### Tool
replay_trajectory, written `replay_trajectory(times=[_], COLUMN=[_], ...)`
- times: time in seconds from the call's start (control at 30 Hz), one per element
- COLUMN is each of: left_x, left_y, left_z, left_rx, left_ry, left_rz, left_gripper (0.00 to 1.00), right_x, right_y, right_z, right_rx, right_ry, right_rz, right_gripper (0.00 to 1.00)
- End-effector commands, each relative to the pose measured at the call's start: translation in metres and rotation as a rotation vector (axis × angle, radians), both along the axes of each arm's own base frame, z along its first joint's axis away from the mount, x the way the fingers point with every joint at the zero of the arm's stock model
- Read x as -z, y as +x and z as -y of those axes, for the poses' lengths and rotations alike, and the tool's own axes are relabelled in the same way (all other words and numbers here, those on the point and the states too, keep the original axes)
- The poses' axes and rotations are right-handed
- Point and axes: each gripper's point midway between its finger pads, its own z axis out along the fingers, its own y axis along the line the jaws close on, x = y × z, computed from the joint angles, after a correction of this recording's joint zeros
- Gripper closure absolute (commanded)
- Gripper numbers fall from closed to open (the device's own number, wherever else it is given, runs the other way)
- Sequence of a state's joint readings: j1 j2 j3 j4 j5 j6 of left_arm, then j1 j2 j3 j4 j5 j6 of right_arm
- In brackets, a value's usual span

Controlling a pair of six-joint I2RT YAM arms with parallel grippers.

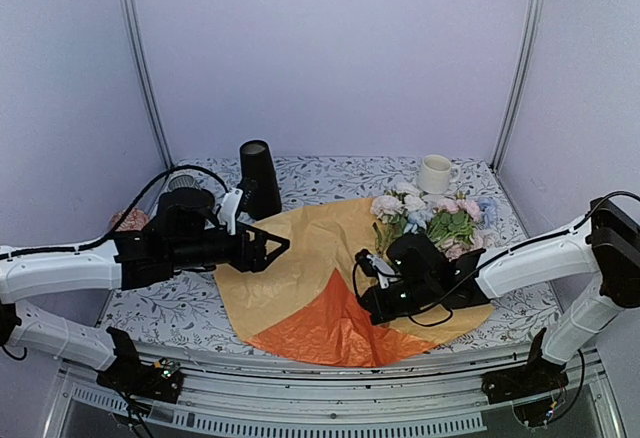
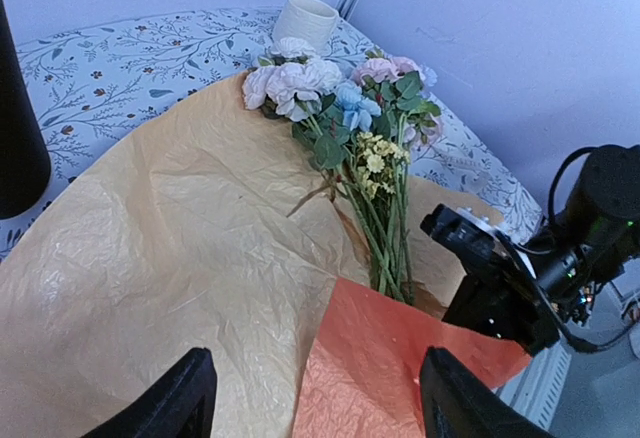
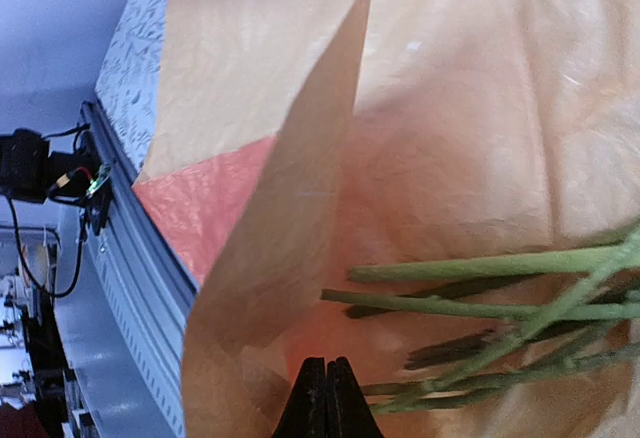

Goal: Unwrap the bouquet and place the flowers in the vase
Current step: Unfold the quarter folded wrapping paper into folded wrapping paper.

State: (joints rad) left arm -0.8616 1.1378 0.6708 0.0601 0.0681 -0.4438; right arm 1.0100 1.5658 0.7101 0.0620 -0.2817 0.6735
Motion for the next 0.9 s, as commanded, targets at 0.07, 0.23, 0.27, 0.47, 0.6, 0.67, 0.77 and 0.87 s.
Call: replay_trajectory(times=[0.07, 0.23, 0.27, 0.47, 0.6, 0.67, 0.77, 0.87], left_x=[0.004, 0.009, 0.011, 0.024, 0.029, 0.031, 0.035, 0.04], left_y=[-0.007, -0.011, -0.012, -0.02, -0.026, -0.028, -0.032, -0.035], left_z=[-0.007, -0.009, -0.01, -0.011, -0.014, -0.016, -0.017, -0.016], left_rx=[-0.007, -0.006, -0.005, 0.011, 0.019, 0.021, 0.032, 0.043], left_ry=[0.019, 0.016, 0.017, 0.026, 0.022, 0.024, 0.028, 0.026], left_rz=[0.001, -0.024, -0.031, -0.082, -0.1, -0.106, -0.12, -0.144], left_gripper=[0.28, 0.28, 0.28, 0.28, 0.28, 0.28, 0.28, 0.28], right_x=[-0.036, -0.03, -0.026, 0.007, 0.019, 0.024, 0.035, 0.046], right_y=[-0.036, -0.064, -0.068, -0.087, -0.113, -0.123, -0.129, -0.129], right_z=[-0.043, -0.053, -0.054, -0.054, -0.058, -0.06, -0.059, -0.054], right_rx=[-0.203, -0.306, -0.319, -0.369, -0.44, -0.463, -0.472, -0.463], right_ry=[0.107, 0.1, 0.092, 0.018, 0.001, -0.02, -0.057, -0.093], right_rz=[0.108, 0.113, 0.109, 0.045, 0.018, 0.018, 0.008, -0.007], right_gripper=[0.96, 0.96, 0.96, 0.96, 0.96, 0.96, 0.96, 0.96])
